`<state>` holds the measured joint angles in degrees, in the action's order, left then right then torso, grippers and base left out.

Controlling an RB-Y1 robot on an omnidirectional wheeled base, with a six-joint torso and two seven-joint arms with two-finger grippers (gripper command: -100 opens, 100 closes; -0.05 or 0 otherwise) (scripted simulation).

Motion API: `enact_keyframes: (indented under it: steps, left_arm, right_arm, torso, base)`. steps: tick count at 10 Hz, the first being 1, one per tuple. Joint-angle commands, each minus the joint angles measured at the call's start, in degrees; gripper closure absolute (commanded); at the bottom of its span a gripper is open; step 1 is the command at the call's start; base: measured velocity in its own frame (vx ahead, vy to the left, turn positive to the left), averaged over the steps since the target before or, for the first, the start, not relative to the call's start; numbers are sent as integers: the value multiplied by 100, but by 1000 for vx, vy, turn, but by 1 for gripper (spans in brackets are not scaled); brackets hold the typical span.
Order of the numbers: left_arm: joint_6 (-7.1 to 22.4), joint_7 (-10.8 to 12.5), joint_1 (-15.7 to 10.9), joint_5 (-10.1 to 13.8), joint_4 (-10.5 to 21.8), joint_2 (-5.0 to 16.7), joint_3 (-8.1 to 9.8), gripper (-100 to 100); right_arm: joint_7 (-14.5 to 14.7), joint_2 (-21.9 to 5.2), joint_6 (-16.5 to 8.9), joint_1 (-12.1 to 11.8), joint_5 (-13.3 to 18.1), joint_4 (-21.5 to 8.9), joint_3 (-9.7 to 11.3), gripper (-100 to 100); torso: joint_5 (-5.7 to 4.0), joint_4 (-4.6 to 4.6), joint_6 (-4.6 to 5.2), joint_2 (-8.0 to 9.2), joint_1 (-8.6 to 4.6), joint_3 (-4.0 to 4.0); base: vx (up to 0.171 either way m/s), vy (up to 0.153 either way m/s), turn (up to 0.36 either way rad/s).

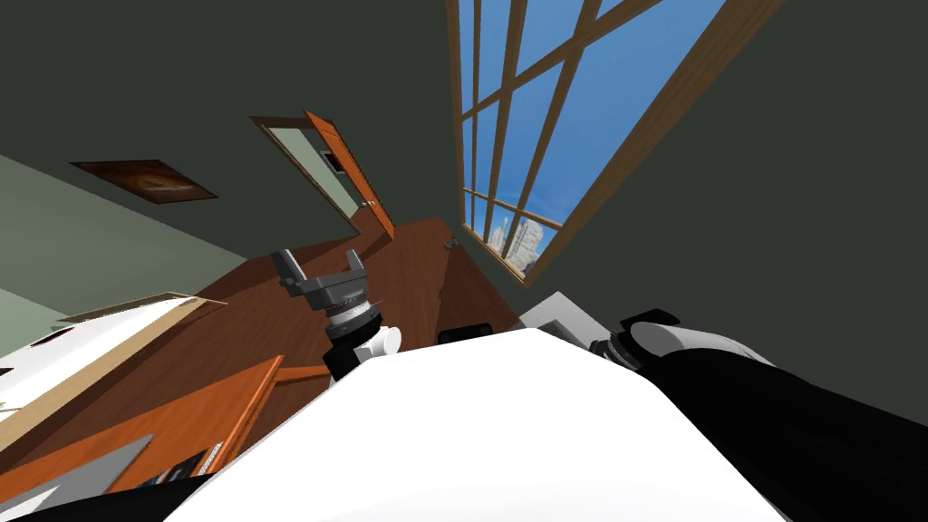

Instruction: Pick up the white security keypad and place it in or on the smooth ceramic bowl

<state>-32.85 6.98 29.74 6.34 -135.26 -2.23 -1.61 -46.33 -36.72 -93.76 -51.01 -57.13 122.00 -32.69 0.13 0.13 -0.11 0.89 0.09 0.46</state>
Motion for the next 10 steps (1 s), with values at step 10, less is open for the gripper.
enact_keyframes:
  steps: [10]
  left_arm:
    - [0, 0, 1, 0, 0, 1, 1, 0]
  right_arm:
    - [600, -1146, -408, -447, -1268, -1460, -984, 100]
  torso:
    - [27, 0, -9, -23, 12, -10]
  base:
    - [-200, 8, 217]
